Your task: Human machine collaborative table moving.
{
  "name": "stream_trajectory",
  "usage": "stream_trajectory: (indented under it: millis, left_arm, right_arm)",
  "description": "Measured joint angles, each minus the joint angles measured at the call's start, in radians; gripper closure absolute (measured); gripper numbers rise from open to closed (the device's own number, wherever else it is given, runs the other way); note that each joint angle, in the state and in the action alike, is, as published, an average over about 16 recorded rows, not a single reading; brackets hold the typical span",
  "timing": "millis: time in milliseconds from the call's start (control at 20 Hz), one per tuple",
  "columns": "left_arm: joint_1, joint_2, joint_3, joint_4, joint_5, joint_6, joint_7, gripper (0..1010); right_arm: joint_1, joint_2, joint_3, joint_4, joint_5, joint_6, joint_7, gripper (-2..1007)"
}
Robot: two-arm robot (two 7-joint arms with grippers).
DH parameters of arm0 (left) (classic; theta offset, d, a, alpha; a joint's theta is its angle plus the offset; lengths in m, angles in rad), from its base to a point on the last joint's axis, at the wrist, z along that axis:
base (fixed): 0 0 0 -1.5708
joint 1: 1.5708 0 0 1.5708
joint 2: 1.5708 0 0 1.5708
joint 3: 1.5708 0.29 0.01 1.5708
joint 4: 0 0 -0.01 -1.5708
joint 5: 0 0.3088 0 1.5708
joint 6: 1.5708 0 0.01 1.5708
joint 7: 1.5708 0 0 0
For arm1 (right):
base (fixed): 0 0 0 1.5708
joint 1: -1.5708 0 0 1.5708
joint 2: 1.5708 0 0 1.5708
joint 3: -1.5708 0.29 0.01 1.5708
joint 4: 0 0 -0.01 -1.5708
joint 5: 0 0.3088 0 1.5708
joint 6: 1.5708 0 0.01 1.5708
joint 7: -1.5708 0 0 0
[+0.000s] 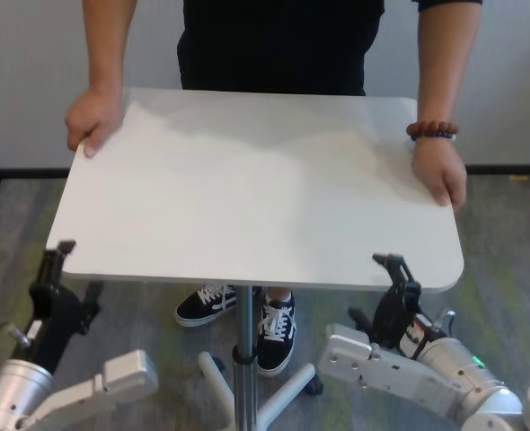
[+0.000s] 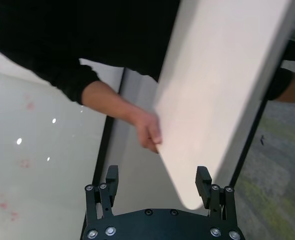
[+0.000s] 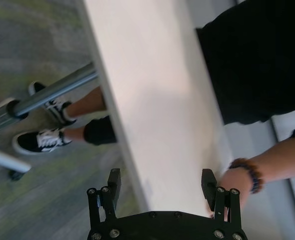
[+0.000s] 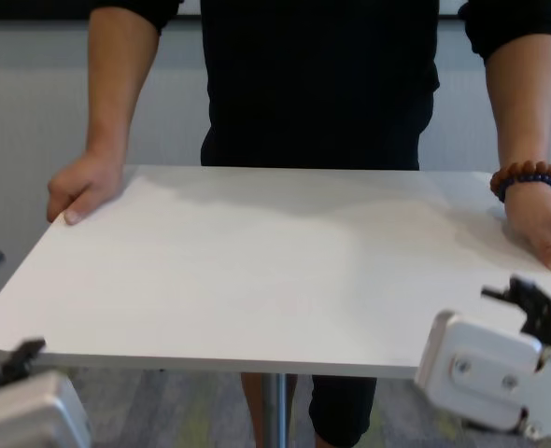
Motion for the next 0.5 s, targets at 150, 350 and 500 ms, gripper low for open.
stream_trajectory:
  millis: [150, 350, 500]
  left_arm:
    - [0.022, 0.004, -0.022, -0.046, -0.01, 0.0, -0.004, 10]
    - [0.047, 0.006, -0.049, -0.101, -0.022, -0.002, -0.007, 10]
    - [0.06, 0.004, -0.064, -0.132, -0.026, -0.003, -0.008, 10]
  right_arm:
    - [-0.011, 0.004, 0.008, -0.028, -0.001, -0.012, -0.011, 0]
    - [-0.02, 0.008, 0.019, -0.059, -0.002, -0.027, -0.025, 0]
    - [-0.024, 0.007, 0.026, -0.078, -0.004, -0.033, -0.032, 0]
